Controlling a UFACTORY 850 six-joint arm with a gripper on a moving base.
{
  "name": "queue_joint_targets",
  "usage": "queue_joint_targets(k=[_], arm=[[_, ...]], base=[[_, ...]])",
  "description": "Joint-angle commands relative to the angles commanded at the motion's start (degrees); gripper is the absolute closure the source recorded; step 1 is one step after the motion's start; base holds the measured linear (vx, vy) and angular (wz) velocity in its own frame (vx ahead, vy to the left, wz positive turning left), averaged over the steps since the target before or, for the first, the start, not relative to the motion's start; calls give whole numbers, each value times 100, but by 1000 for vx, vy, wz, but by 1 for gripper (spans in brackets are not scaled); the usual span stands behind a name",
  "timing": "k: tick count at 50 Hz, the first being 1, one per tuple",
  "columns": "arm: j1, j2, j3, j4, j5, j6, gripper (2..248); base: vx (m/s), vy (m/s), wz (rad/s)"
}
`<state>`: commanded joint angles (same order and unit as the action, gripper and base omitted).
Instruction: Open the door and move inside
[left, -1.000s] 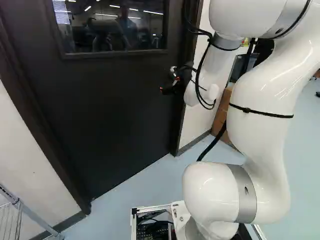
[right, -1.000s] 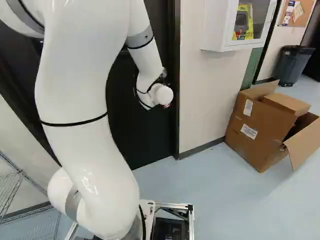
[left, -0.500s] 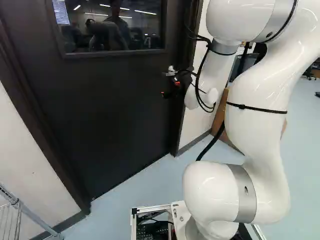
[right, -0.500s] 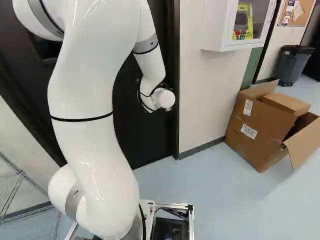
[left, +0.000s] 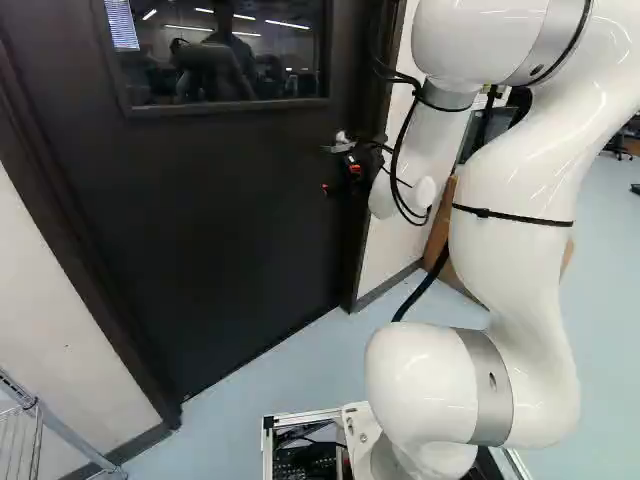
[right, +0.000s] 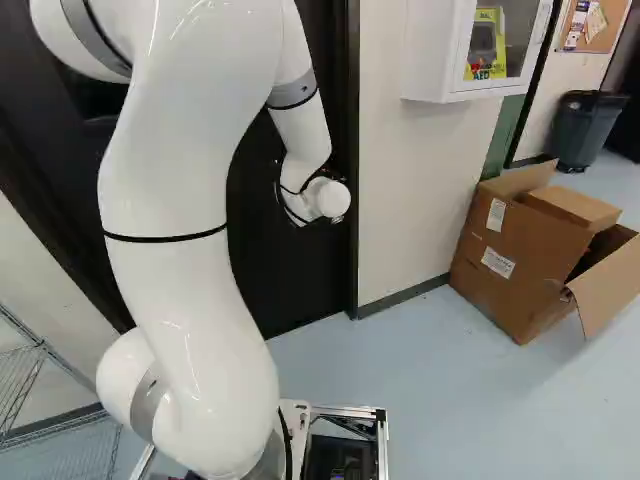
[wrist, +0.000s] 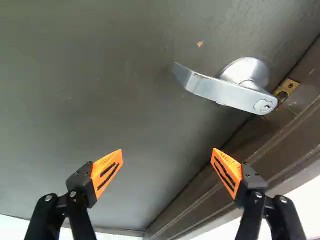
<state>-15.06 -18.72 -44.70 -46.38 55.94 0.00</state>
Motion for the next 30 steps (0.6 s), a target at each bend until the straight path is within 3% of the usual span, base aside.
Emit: queue_joint_targets(k=[16,30], arm=[[9,-53,-65,0,0,0,3],[102,-361,-452,0,13,0,3]], base=[[0,0,0],[0,0,0]])
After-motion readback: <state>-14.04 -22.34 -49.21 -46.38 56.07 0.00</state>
